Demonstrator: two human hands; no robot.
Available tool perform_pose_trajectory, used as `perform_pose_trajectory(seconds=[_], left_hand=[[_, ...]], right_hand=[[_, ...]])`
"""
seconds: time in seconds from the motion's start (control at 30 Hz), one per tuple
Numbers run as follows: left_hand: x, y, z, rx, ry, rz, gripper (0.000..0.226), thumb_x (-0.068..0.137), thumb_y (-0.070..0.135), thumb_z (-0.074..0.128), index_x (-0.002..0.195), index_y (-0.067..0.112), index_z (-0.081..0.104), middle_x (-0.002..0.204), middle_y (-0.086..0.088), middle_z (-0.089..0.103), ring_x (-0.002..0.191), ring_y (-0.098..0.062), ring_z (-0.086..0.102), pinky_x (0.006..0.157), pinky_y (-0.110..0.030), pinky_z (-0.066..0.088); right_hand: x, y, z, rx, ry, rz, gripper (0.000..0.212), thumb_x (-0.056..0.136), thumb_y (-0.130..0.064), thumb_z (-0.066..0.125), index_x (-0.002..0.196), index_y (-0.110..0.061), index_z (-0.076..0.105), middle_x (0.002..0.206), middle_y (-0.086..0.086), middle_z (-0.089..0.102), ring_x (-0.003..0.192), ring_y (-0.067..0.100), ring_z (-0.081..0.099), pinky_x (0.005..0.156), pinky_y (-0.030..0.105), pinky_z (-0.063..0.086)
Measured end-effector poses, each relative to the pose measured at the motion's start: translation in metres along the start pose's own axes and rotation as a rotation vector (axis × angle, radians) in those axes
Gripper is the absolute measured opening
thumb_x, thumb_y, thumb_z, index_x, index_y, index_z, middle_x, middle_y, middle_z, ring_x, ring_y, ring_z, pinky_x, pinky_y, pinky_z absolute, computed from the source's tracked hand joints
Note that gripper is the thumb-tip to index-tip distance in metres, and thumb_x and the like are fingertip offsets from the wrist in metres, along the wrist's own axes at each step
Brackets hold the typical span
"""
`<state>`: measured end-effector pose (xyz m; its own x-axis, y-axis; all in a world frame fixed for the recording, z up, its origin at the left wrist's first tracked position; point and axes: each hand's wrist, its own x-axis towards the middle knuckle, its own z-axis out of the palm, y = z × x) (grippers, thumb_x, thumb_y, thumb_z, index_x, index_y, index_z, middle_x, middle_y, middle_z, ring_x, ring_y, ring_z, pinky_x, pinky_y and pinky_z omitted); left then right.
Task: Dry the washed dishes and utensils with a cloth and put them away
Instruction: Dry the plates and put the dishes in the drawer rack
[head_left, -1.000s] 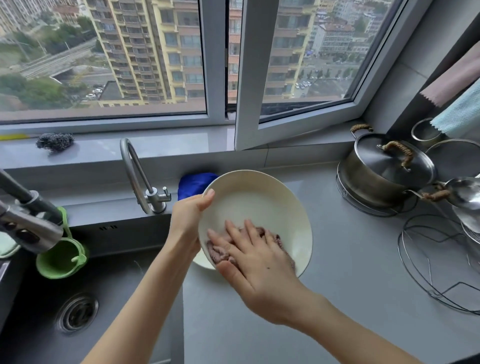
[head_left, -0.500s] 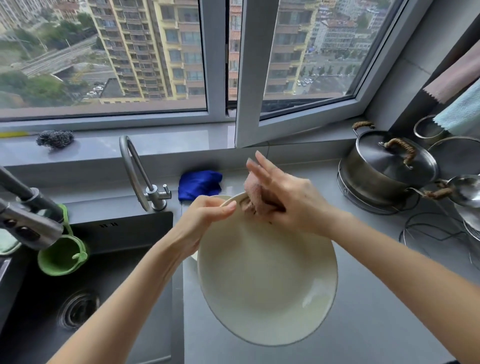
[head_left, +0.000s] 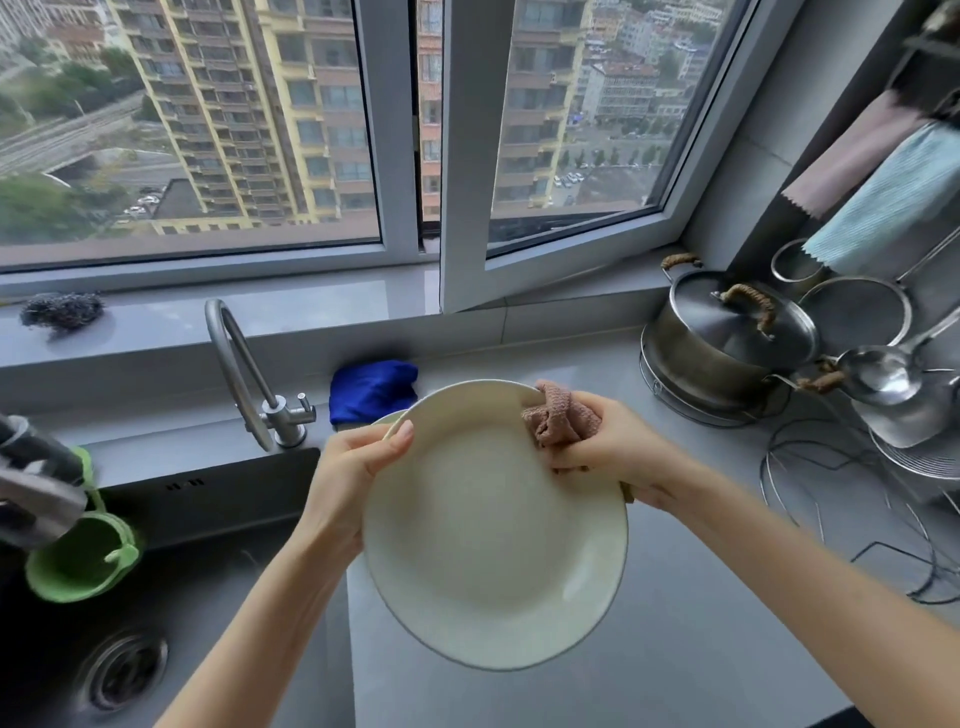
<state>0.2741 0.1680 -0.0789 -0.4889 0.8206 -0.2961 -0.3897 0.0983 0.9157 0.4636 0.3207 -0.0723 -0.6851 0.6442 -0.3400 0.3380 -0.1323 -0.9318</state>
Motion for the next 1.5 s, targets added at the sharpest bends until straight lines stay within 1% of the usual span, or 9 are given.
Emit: perform_pose_trajectory(seconds=[0.17,0.3,0.47,0.63,0.7,0.9,1.0,1.23,1.5], left_hand=[[-0.005,-0.005,-0.004,-0.054,0.077,-0.012,0.024,0.088,0.011,0.056,0.075,0.005,0.075,0.063,-0.01,0.069,0.048,-0.02,0.062,0.046,-0.021,0.049],[-0.001,-0.018,-0.004,-0.185,0.248,0.004,0.02,0.09,0.011,0.056,0.079,0.008,0.072,0.065,-0.004,0.071,0.05,-0.015,0.063,0.046,-0.02,0.05],[-0.013,-0.055,0.006,-0.295,0.447,-0.088,0.012,0.088,0.01,0.059,0.083,0.008,0.068,0.063,0.002,0.071,0.061,-0.02,0.064,0.058,-0.029,0.054],[-0.036,-0.092,0.026,-0.407,0.628,-0.132,0.015,0.091,0.002,0.053,0.092,0.009,0.066,0.075,0.004,0.07,0.076,-0.019,0.062,0.068,-0.027,0.05],[-0.048,-0.099,0.021,-0.351,0.518,-0.124,0.021,0.093,0.003,0.048,0.097,0.014,0.065,0.09,-0.001,0.068,0.085,-0.022,0.063,0.073,-0.028,0.05],[-0.007,-0.05,-0.035,0.049,-0.311,-0.257,0.035,0.086,0.033,0.057,0.119,0.022,0.06,0.112,-0.005,0.069,0.091,-0.018,0.067,0.073,-0.033,0.052],[0.005,-0.033,-0.016,0.323,-0.53,-0.425,0.027,0.09,0.034,0.06,0.109,0.016,0.067,0.094,-0.007,0.073,0.072,-0.016,0.069,0.059,-0.026,0.055],[-0.014,-0.051,0.012,0.575,-0.278,-0.224,0.032,0.095,0.034,0.052,0.079,0.013,0.07,0.059,0.003,0.064,0.042,-0.004,0.055,0.043,-0.014,0.044],[-0.046,-0.077,0.054,0.367,0.099,-0.191,0.029,0.098,0.029,0.047,0.079,0.011,0.061,0.071,-0.003,0.057,0.065,-0.018,0.054,0.047,-0.018,0.044]], right_hand=[[-0.024,0.019,0.013,0.383,-0.016,0.19,0.039,0.086,0.007,0.059,0.114,-0.02,0.061,0.088,0.005,0.067,0.071,0.016,0.066,0.065,0.03,0.058],[-0.033,0.041,0.043,0.611,0.22,0.264,0.029,0.087,0.005,0.055,0.109,-0.013,0.06,0.092,0.013,0.068,0.073,0.026,0.067,0.064,0.037,0.058],[-0.031,0.055,0.058,0.747,0.495,0.188,0.033,0.083,0.012,0.053,0.11,-0.007,0.059,0.101,0.022,0.064,0.091,0.035,0.059,0.094,0.056,0.047],[-0.042,0.07,0.087,0.769,0.675,0.264,0.029,0.082,0.011,0.054,0.1,-0.01,0.061,0.09,0.016,0.067,0.081,0.031,0.063,0.079,0.048,0.053],[-0.047,0.074,0.087,0.748,0.671,0.29,0.026,0.082,0.011,0.054,0.1,-0.008,0.061,0.091,0.016,0.064,0.083,0.03,0.061,0.08,0.049,0.052],[-0.073,0.06,0.048,0.505,0.41,0.354,0.034,0.082,0.018,0.046,0.109,0.002,0.058,0.08,0.016,0.069,0.065,0.028,0.068,0.061,0.036,0.058],[-0.079,0.049,0.038,0.362,0.193,0.415,0.033,0.084,0.018,0.044,0.106,-0.001,0.058,0.085,0.017,0.067,0.067,0.026,0.069,0.061,0.034,0.059],[-0.095,0.058,0.029,0.531,0.148,0.447,0.02,0.089,0.007,0.046,0.093,0.0,0.065,0.076,0.013,0.072,0.064,0.024,0.07,0.064,0.035,0.06],[-0.132,0.107,0.035,0.899,0.53,0.346,0.013,0.088,-0.002,0.052,0.099,-0.004,0.059,0.09,0.016,0.063,0.071,0.029,0.067,0.065,0.037,0.059]])
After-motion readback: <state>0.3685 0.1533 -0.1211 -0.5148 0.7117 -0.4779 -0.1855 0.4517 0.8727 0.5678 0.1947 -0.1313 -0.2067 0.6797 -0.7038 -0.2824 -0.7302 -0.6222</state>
